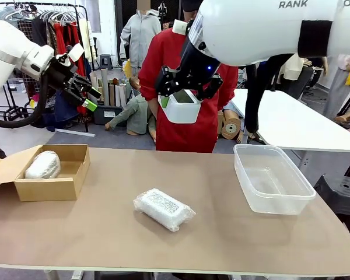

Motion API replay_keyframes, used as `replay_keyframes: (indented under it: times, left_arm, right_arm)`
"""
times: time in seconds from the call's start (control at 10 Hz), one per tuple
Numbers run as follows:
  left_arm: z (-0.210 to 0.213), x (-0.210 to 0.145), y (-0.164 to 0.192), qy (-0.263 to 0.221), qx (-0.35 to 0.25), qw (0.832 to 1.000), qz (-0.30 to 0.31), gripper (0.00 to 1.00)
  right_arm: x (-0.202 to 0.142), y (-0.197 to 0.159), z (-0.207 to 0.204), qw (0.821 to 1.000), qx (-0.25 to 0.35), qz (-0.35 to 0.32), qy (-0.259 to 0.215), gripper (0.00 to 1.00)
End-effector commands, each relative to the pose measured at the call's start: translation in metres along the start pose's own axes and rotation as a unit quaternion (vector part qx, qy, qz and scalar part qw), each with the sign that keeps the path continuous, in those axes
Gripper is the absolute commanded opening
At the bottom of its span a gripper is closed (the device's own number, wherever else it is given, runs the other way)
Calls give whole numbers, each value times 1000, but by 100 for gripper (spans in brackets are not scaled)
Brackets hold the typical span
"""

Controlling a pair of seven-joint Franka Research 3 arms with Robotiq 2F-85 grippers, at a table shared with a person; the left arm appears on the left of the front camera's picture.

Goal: Separate and place wrapped and unwrapped clocks.
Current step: Pick up the Digital clock indicated by the person, then if the picked Digital clock is wrapped, place it in the Package Box ; if not, place it in the Organizing box.

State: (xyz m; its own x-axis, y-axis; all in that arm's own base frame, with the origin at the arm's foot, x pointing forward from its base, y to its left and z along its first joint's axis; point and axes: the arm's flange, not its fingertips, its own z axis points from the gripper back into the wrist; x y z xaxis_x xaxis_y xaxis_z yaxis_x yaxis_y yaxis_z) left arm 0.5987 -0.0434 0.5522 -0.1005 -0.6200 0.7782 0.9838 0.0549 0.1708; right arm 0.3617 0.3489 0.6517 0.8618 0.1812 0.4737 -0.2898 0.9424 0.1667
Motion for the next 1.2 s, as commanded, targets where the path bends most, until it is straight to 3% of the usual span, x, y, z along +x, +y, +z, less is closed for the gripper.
replay_keyframes:
  times: [0.0, 1.1]
  left_arm:
    - [1, 0, -1, 0, -1, 1000, 1, 100]
    - [1, 0, -1, 0, -1, 1000, 1, 100]
  right_arm:
    - [4, 2, -2, 1000, 3, 3, 2, 0]
    - [4, 2, -2, 1000, 3, 3, 2, 0]
